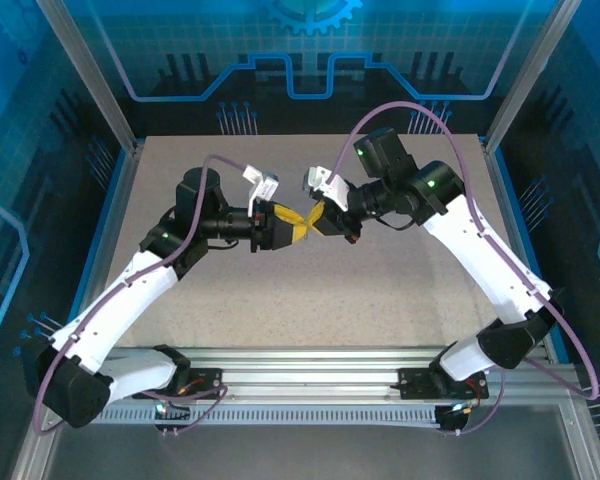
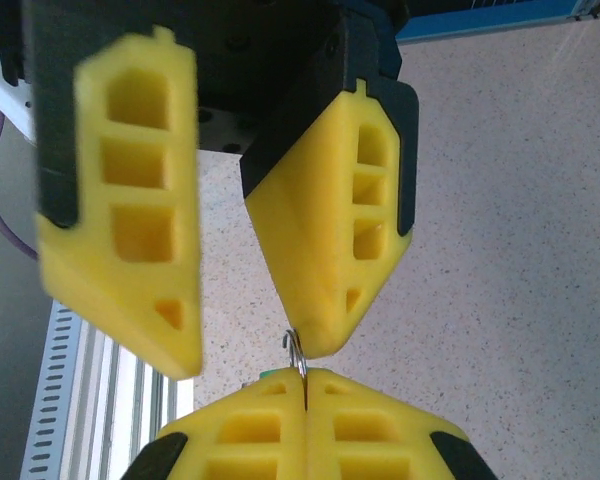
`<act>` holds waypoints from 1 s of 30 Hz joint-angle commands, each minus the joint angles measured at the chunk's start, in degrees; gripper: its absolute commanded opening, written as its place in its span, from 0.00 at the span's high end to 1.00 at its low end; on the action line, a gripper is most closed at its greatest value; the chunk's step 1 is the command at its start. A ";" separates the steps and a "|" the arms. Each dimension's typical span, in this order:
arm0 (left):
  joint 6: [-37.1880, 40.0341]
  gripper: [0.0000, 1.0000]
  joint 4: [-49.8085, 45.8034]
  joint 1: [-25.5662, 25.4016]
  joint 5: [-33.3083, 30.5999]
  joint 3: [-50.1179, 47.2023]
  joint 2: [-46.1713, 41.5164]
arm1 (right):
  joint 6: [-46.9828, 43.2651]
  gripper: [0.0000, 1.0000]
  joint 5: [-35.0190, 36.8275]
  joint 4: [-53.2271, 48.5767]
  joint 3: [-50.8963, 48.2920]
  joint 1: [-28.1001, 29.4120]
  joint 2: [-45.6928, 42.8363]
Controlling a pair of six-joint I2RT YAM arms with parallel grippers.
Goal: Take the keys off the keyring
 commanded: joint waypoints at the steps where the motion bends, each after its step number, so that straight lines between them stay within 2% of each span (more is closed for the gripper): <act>1: 0.39 0.65 -0.63 0.33 2.77 2.29 0.89 | -0.74 0.99 -1.26 -2.28 2.33 0.73 0.95; 6: 1.06 0.82 -1.52 0.34 2.83 2.45 1.28 | -0.84 0.99 -0.98 -2.50 2.92 0.73 1.11; 12: 1.34 0.97 -1.57 0.33 2.38 2.27 1.34 | -0.20 0.98 -0.62 -1.82 2.95 0.40 0.95; 13: 1.24 1.00 -1.39 0.33 2.38 2.26 1.35 | 0.16 0.96 -0.47 -1.41 2.72 0.25 0.87; 17: 0.06 1.00 1.21 0.38 0.67 1.06 0.83 | 4.92 0.79 -1.56 4.27 -0.87 -2.30 -1.60; 19: -1.17 1.00 4.01 0.33 -1.76 -0.59 -0.10 | 10.03 0.65 -2.19 11.28 -5.94 -4.52 -4.96; 22: -2.84 1.00 9.40 0.33 -4.31 -3.54 -1.63 | 19.02 0.54 -4.09 25.56 -16.47 -8.04 -11.58; 26: -5.99 1.00 17.94 0.33 -7.01 -7.36 -2.99 | 31.06 0.55 -5.23 44.57 -29.39 -10.92 -18.58; 30: -7.89 1.00 25.01 0.16 -10.24 -10.41 -3.79 | 40.26 0.61 -8.23 57.54 -37.57 -11.84 -21.17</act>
